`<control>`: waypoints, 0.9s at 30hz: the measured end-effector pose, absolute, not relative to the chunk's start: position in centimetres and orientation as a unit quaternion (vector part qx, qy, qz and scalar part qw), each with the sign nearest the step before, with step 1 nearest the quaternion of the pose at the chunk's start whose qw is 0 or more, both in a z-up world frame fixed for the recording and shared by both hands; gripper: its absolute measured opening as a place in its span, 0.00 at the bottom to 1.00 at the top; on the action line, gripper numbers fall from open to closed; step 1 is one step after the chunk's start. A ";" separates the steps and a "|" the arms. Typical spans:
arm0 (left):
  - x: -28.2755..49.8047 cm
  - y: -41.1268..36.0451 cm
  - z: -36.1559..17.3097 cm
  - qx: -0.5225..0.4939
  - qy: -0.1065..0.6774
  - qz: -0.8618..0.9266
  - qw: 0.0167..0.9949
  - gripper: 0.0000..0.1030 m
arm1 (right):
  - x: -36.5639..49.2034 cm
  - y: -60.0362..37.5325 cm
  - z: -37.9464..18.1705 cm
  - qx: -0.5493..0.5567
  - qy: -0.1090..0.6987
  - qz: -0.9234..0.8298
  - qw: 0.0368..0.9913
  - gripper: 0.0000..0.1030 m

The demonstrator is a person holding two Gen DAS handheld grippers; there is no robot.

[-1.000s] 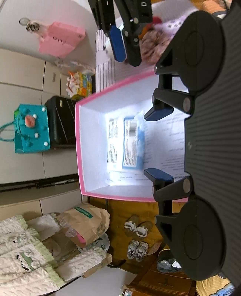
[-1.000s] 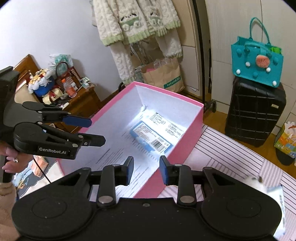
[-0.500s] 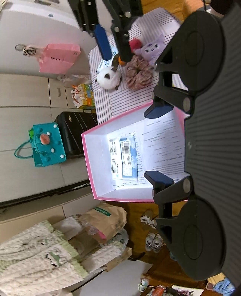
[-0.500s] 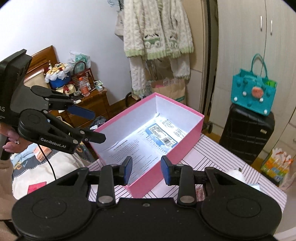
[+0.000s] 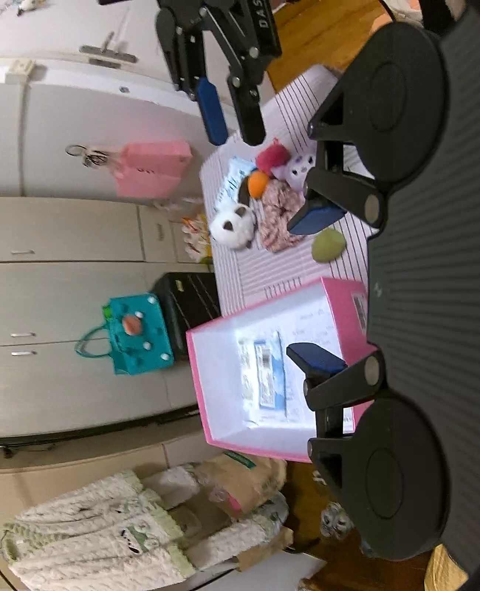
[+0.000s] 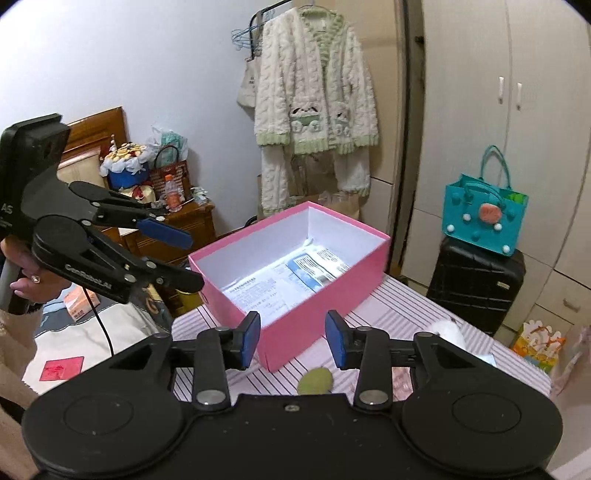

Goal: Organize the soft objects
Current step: 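Move the left gripper back to the green ball and close on it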

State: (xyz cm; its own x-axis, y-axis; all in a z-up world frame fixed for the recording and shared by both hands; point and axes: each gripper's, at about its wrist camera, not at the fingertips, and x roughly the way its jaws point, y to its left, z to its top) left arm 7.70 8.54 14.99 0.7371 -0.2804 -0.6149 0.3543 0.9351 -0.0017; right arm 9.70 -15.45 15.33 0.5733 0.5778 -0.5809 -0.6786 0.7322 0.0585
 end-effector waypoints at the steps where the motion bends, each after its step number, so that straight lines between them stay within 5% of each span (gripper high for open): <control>1: 7.4 8.2 14.6 0.056 0.316 -0.172 0.931 0.63 | 9.4 -15.9 14.9 -0.083 0.294 0.350 0.885 0.43; 27: 9.6 0.8 5.5 0.003 0.349 -0.225 0.910 0.63 | 8.7 -24.8 2.9 -0.011 0.367 0.236 0.900 0.48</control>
State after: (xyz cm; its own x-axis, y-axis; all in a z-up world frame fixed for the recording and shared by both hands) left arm 9.61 0.83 5.54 0.6549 -0.4069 -0.6368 0.4105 0.8990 -0.1523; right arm 8.70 -24.78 2.86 0.6191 0.4167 -0.6657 -0.4330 0.8883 0.1533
